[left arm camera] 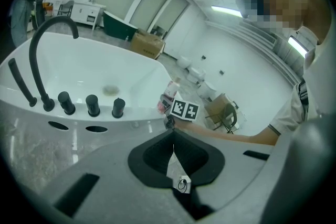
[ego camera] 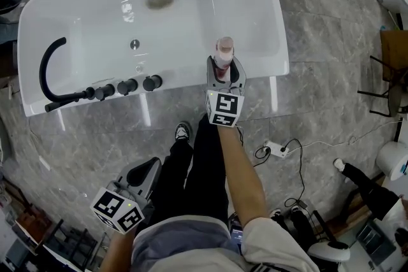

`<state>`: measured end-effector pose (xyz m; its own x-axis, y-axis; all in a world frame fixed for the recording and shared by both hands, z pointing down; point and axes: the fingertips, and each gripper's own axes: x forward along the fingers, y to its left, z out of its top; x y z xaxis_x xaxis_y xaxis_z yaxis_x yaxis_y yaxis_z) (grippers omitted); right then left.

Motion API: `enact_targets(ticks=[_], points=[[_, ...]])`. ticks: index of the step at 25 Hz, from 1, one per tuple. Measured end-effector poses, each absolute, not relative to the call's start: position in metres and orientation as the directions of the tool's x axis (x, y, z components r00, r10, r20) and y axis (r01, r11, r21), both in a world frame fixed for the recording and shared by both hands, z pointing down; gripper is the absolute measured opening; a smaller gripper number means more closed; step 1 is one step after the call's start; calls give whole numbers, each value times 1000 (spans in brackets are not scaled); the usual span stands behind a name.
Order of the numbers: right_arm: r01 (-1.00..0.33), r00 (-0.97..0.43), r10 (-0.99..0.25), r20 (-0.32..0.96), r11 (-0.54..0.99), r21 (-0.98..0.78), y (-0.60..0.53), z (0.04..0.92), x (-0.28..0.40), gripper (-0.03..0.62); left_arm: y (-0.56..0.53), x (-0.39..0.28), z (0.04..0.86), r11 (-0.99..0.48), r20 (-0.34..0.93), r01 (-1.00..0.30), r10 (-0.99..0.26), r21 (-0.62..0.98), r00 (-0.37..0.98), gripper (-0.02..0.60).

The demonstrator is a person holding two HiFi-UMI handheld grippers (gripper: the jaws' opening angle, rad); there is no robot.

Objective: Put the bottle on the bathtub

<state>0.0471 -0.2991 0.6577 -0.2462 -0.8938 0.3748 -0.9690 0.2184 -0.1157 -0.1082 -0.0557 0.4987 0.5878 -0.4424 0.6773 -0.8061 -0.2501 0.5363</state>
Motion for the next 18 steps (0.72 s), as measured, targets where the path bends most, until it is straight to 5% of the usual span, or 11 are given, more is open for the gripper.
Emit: enact_targets(ticks=[18], points=[[-968,-249,-863,440,206,-144,-271,660,46,224,-63,-104,485,-275,649,-791,-456,547,608,8]])
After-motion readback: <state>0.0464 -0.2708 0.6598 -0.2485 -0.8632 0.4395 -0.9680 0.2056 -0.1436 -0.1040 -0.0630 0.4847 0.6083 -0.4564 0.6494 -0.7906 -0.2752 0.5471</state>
